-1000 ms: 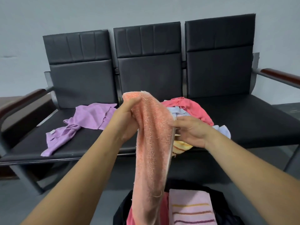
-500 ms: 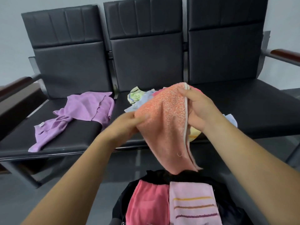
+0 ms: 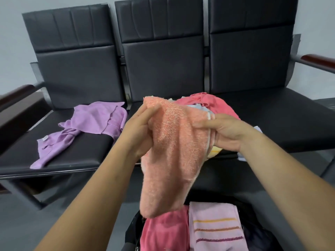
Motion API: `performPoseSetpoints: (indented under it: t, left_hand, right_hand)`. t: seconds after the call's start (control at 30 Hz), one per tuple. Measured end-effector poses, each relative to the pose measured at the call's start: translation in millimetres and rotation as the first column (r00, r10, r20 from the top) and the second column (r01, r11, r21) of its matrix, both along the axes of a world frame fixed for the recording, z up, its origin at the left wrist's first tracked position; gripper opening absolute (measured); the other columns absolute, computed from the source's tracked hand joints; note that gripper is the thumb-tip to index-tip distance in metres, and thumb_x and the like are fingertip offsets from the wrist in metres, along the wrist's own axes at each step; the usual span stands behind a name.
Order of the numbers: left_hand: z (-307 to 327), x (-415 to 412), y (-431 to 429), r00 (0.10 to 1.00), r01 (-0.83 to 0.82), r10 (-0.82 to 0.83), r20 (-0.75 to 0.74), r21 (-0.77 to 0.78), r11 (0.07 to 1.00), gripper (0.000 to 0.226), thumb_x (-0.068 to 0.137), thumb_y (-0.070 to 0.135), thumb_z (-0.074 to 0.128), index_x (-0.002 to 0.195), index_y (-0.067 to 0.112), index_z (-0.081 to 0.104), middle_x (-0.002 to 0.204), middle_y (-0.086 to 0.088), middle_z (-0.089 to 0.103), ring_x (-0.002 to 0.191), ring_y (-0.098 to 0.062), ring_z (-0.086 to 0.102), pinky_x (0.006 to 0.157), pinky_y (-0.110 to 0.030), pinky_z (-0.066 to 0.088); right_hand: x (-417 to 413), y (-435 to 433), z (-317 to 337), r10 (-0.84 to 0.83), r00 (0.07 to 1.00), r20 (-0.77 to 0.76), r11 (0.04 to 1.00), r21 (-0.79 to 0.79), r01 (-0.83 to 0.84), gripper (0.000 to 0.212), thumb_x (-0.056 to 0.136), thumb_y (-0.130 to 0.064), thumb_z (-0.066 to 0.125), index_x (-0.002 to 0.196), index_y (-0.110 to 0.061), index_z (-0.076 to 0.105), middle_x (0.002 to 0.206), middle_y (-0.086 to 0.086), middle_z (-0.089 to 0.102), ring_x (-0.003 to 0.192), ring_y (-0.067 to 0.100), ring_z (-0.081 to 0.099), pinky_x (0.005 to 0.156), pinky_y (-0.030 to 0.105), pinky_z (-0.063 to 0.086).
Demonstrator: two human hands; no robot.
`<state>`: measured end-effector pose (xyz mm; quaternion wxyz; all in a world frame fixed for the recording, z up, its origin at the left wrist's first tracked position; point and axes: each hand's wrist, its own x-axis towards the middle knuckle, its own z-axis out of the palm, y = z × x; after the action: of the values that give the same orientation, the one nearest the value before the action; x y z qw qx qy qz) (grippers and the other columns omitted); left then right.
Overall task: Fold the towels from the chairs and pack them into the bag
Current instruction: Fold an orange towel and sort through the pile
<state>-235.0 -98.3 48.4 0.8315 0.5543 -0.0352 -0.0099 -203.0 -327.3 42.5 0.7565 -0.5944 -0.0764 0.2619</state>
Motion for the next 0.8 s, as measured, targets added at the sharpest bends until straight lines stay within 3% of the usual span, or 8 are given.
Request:
performPoseSetpoints:
  t: [0.1,0.2,0.33,0.47,0.53,0.63,0.73,0.8]
  left_hand:
    - [2,-3,22,0.995,0.057,-0.070,0.075,0.152,0.987,0.031,0.092,0.006,0.063,0.123,0.004,0.065,0.104,-0.010,0.073,0.091,-0.020,0.071,0.078,-0.030,0.059]
    - [-1,-7,35,0.995,0.015,-0.049,0.090,0.351,0.936,0.032,0.090,0.009,0.064,0.122,0.005,0.067,0.109,-0.011,0.075,0.100,-0.020,0.071,0.083,-0.029,0.058]
    - [-5,-12,33,0.982,-0.174,0.118,0.149,0.457,0.872,0.012,0.096,0.013,0.064,0.103,0.014,0.074,0.094,-0.001,0.078,0.092,-0.019,0.072,0.083,-0.035,0.059]
    - [-5,-16,31,0.963,-0.267,0.217,0.162,0.438,0.858,0.012,0.096,0.022,0.067,0.096,0.015,0.076,0.091,-0.005,0.072,0.090,-0.020,0.064,0.099,-0.052,0.052]
    - [-1,-20,31,0.976,-0.192,0.129,0.174,0.417,0.888,0.015,0.094,0.018,0.068,0.108,0.016,0.074,0.104,-0.008,0.075,0.099,-0.019,0.068,0.102,-0.047,0.053]
    - [1,-24,33,0.978,-0.086,-0.028,0.204,0.525,0.847,0.038,0.092,0.002,0.067,0.128,0.014,0.064,0.115,-0.005,0.075,0.111,-0.016,0.070,0.097,-0.027,0.054]
    - [0,-22,35,0.966,-0.222,0.110,0.232,0.542,0.810,0.019,0.093,0.009,0.069,0.111,0.013,0.074,0.100,0.000,0.079,0.097,-0.013,0.073,0.095,-0.030,0.056]
    - [0,-21,33,0.954,-0.286,0.186,0.236,0.517,0.807,0.007,0.092,0.018,0.072,0.094,0.013,0.077,0.080,0.001,0.074,0.072,-0.011,0.065,0.078,-0.026,0.055]
  right_hand:
    - [3,-7,7,-0.129,0.992,-0.014,0.990,0.050,0.130,0.042,0.086,0.000,0.072,0.127,0.007,0.064,0.125,0.023,0.069,0.113,0.033,0.069,0.091,0.038,0.060]
    - [0,-8,11,-0.208,0.978,0.021,0.976,0.064,0.207,0.036,0.087,-0.002,0.071,0.121,0.009,0.066,0.104,0.018,0.074,0.092,0.026,0.074,0.084,0.035,0.062]
    - [-5,-5,13,-0.235,0.971,0.046,0.964,0.136,0.227,0.024,0.092,-0.003,0.068,0.114,0.005,0.070,0.093,0.012,0.074,0.083,0.020,0.073,0.082,0.033,0.062]
    - [-8,-4,11,-0.219,0.967,0.132,0.975,0.071,0.211,0.024,0.093,-0.002,0.065,0.116,0.001,0.070,0.106,0.015,0.075,0.097,0.027,0.074,0.093,0.041,0.060]
    - [-7,-4,7,-0.263,0.940,0.216,0.960,-0.032,0.276,0.024,0.093,-0.008,0.069,0.117,-0.007,0.071,0.112,0.012,0.075,0.106,0.028,0.072,0.096,0.048,0.057]
    - [-7,-4,4,-0.288,0.924,0.250,0.949,-0.057,0.311,0.020,0.093,-0.015,0.070,0.113,-0.015,0.072,0.104,0.004,0.076,0.099,0.024,0.072,0.089,0.045,0.058]
    - [-8,-3,6,-0.315,0.930,0.191,0.948,0.010,0.319,0.022,0.093,-0.015,0.070,0.114,-0.009,0.072,0.103,0.007,0.075,0.097,0.023,0.071,0.091,0.040,0.059]
    - [-9,-1,7,-0.321,0.943,0.084,0.944,0.114,0.311,0.026,0.094,-0.015,0.069,0.117,-0.004,0.071,0.105,0.010,0.074,0.097,0.022,0.071,0.094,0.039,0.058]
